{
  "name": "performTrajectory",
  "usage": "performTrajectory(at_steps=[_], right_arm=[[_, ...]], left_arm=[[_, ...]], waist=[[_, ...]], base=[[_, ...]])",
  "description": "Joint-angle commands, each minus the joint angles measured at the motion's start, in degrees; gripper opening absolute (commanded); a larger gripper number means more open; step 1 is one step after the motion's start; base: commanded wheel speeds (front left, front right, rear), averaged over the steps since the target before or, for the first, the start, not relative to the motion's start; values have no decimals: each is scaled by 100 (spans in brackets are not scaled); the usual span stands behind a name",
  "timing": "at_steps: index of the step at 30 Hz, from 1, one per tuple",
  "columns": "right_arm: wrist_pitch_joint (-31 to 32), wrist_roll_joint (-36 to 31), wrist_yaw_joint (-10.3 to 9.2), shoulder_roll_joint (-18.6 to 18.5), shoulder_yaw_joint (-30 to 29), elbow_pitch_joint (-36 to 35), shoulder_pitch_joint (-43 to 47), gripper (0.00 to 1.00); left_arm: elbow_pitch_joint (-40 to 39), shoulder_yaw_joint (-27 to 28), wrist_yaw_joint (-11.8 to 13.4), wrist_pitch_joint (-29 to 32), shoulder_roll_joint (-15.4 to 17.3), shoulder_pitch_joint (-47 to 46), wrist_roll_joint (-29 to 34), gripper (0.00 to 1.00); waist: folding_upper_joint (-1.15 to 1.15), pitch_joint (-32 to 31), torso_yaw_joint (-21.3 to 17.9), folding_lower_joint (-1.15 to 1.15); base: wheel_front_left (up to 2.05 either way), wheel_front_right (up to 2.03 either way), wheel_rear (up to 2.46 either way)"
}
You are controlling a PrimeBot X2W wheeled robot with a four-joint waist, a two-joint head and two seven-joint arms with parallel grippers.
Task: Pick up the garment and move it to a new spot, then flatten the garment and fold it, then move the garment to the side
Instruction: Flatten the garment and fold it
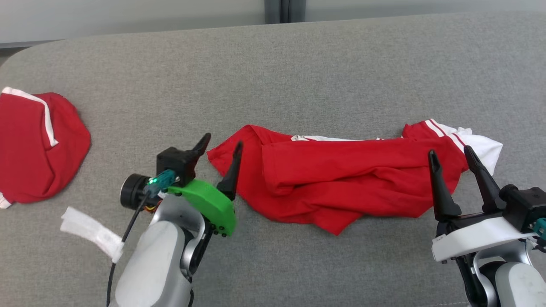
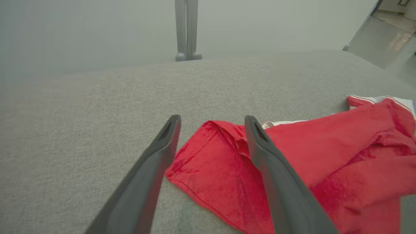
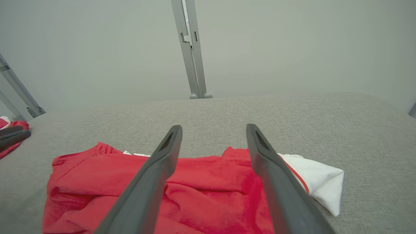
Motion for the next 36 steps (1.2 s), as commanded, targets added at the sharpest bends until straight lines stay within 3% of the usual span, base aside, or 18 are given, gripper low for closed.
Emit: performTrajectory(at_steps=[1,5,12,13,14,15,19,30,36], right_arm=[[-35,45,-6,-21,5,34,-71,100],[-68,99,-6,-6,19,128,-154,100],[-129,126,-6,10,47,271,-220,100],[-142,126,-6,11,55,290,-236,100],[-154,127,-6,12,56,311,-249,100],[-156,133,-6,15,53,324,-256,100],[-181,150,-6,28,47,371,-275,100],[-201,232,-6,70,41,544,-331,100],[-189,245,-6,90,-50,603,-216,100]], left_arm=[[127,-122,-37,236,5,-126,-193,100],[473,-534,-71,835,5,-391,-777,100],[986,-898,-86,1358,7,-651,-1344,100],[1052,-951,-87,1419,6,-694,-1409,82],[1067,-977,-90,1416,7,-724,-1515,33],[1077,-1013,-92,1403,7,-754,-1559,0],[1093,-1020,-71,930,223,-949,-1375,0],[944,-985,513,-1007,798,-1788,-207,0],[577,-1297,555,-1424,1106,-1149,168,0]], waist=[[0,146,-158,0],[0,255,-302,0],[0,332,-443,0],[0,335,-459,0],[0,335,-474,0],[0,333,-486,0],[0,317,-535,0],[0,280,-585,0],[0,198,-471,0]], base=[[0,0,0],[0,0,0],[0,0,0],[0,0,0],[0,0,0],[0,0,0],[0,0,0],[0,0,0],[0,0,0]])
